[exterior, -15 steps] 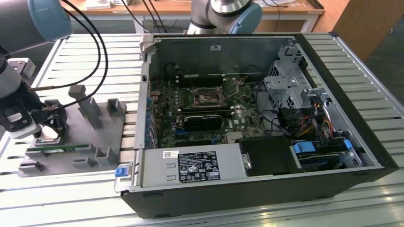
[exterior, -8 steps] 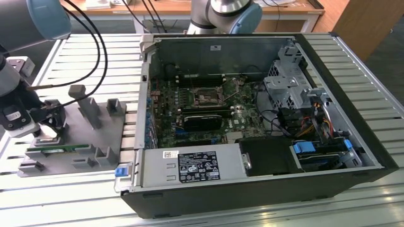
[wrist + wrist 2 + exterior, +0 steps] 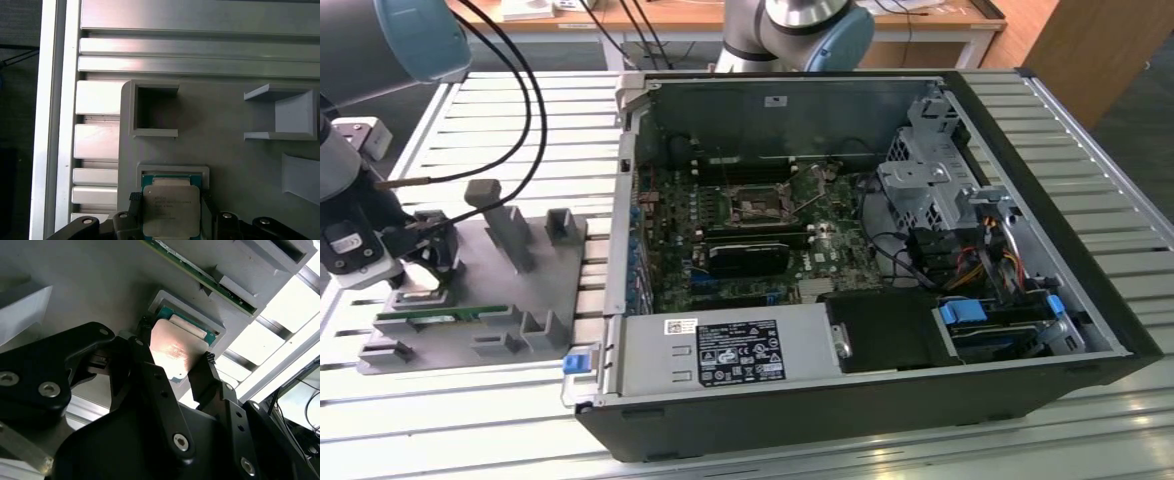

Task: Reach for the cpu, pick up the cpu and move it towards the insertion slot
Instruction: 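Pick up the cpu and move it towards the insertion slot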

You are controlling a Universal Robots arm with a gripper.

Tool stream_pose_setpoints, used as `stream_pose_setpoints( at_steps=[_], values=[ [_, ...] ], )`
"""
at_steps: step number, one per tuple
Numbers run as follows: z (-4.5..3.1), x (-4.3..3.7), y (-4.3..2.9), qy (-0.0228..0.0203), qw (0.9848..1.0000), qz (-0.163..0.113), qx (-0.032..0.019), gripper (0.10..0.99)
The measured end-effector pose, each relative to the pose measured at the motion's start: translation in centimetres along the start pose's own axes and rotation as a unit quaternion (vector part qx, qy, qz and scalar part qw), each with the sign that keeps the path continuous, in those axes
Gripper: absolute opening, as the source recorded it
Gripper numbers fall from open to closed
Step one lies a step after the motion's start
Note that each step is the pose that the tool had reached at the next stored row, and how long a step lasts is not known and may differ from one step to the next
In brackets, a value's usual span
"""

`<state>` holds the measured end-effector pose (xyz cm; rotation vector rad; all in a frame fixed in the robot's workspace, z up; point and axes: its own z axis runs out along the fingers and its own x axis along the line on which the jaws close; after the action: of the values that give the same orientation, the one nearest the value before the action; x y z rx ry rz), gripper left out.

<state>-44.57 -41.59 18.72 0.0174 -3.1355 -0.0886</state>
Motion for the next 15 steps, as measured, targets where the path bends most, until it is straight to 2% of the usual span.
stream_pose_setpoints(
  at_steps=[4, 15],
  values=[
    [-0.17, 0.01, 0.0, 0.0003, 1.0, 0.0, 0.0002, 0.545],
    [-1.27, 0.01, 0.07, 0.0, 1.0, 0.0, 0.0, 0.545]
  ],
)
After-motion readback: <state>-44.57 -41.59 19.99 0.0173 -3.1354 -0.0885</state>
